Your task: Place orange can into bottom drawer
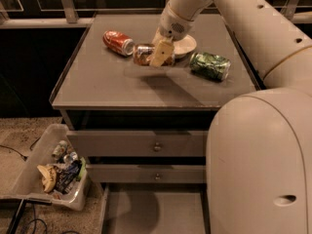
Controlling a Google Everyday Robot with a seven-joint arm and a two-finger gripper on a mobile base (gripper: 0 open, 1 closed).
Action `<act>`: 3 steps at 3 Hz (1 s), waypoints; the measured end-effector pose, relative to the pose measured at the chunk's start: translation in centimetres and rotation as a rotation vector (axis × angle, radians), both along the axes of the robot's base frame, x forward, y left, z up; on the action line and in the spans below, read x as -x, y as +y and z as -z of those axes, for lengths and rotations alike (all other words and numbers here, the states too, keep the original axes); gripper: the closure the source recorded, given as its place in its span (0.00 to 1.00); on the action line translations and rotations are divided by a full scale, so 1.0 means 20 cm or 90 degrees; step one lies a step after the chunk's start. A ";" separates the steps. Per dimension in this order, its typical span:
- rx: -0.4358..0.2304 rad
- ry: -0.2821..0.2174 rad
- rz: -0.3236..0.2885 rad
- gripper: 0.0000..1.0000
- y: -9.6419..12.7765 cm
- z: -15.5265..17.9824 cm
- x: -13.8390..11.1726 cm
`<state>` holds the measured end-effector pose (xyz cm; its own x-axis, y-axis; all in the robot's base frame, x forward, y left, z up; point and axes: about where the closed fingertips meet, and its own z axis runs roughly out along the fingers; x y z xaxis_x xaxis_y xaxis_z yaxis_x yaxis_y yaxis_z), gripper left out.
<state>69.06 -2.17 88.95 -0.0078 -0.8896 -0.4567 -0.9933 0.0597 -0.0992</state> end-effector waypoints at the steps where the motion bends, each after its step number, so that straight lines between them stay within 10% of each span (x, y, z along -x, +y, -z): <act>1: -0.015 -0.032 -0.024 1.00 -0.10 -0.19 0.16; 3: -0.046 -0.078 -0.010 1.00 -0.41 -0.29 0.67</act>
Offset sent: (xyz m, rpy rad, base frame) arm -0.1671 -0.1020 0.0582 0.0856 -0.0936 0.0253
